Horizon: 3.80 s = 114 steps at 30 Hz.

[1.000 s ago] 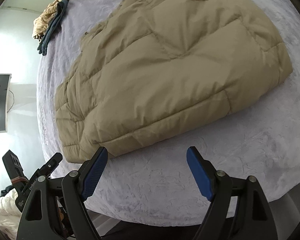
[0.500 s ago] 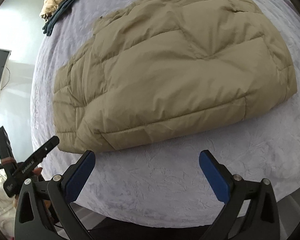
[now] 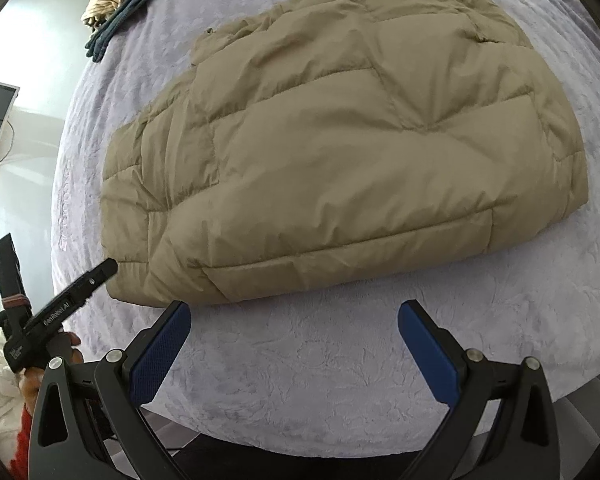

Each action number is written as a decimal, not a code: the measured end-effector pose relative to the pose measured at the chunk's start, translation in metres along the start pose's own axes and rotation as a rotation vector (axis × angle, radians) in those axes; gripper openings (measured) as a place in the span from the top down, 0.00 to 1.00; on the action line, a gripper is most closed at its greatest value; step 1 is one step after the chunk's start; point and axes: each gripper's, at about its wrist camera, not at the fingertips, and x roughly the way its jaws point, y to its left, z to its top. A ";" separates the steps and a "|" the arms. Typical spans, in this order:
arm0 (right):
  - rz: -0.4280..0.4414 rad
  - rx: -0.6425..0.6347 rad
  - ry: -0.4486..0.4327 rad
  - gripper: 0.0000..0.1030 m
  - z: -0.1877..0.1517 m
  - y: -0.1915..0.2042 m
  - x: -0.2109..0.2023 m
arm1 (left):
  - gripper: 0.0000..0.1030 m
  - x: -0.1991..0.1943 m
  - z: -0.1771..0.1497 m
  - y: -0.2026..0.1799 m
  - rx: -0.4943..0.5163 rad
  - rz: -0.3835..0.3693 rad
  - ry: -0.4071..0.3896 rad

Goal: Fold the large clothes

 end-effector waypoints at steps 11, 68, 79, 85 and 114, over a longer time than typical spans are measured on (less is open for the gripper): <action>-0.028 0.006 0.031 0.00 -0.002 -0.004 0.002 | 0.03 0.073 0.047 0.084 -0.129 -0.463 0.138; 0.317 0.079 -0.193 0.92 0.159 -0.121 0.023 | 0.71 -0.064 0.088 -0.355 0.587 -0.266 0.147; 0.199 0.325 -0.278 0.88 0.061 -0.237 -0.037 | 0.44 0.026 0.083 -0.444 0.617 -0.448 0.361; 0.203 0.363 -0.292 0.12 0.016 -0.243 -0.050 | 0.44 0.072 0.076 -0.488 0.663 -0.489 0.417; 0.302 0.470 -0.333 0.76 -0.017 -0.228 -0.026 | 0.44 0.000 0.145 -0.369 0.518 -0.149 -0.184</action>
